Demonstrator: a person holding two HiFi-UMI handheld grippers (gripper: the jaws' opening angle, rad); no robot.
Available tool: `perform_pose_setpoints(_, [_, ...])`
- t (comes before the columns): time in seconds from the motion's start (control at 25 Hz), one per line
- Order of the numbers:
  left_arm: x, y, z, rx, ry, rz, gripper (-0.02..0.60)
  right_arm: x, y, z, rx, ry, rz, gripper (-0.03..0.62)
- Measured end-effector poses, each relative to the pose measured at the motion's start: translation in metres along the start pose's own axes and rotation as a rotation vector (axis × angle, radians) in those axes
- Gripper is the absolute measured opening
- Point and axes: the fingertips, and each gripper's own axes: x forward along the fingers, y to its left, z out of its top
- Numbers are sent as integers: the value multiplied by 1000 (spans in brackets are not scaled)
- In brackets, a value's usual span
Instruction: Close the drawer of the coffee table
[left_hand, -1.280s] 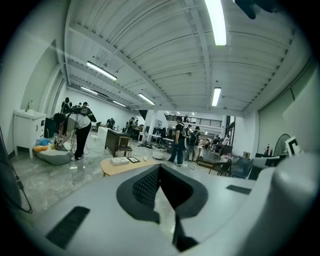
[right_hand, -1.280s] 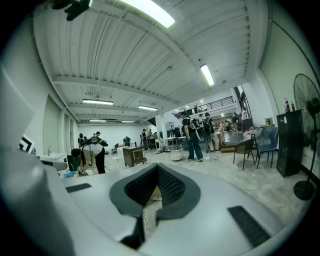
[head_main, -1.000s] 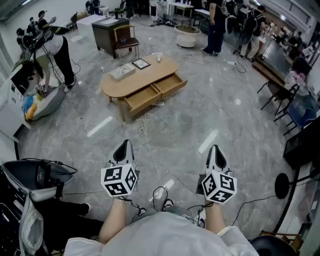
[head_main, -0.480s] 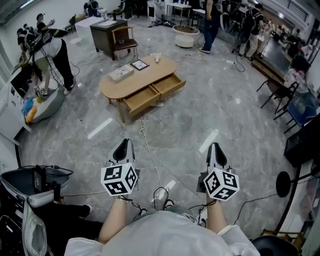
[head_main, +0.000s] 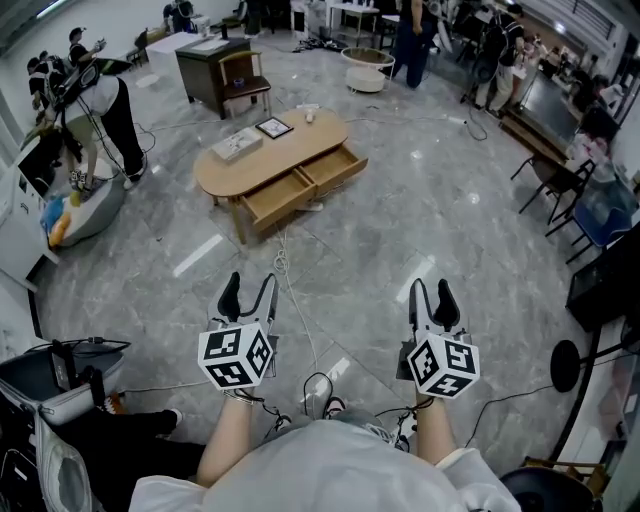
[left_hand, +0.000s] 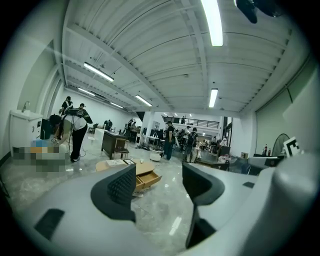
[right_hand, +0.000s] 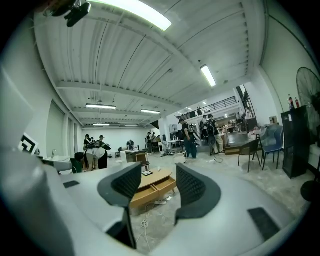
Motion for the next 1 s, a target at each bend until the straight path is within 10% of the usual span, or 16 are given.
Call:
perform_pose_setpoints(0.52, [18,-11,-13,-1,18,-4,472,11,-16,-4,-31,-24,-14,425])
perform_pose_setpoints(1.0, [52,-16,-15,-13,35,63,491,50,-48,-4,16,-5,22,486])
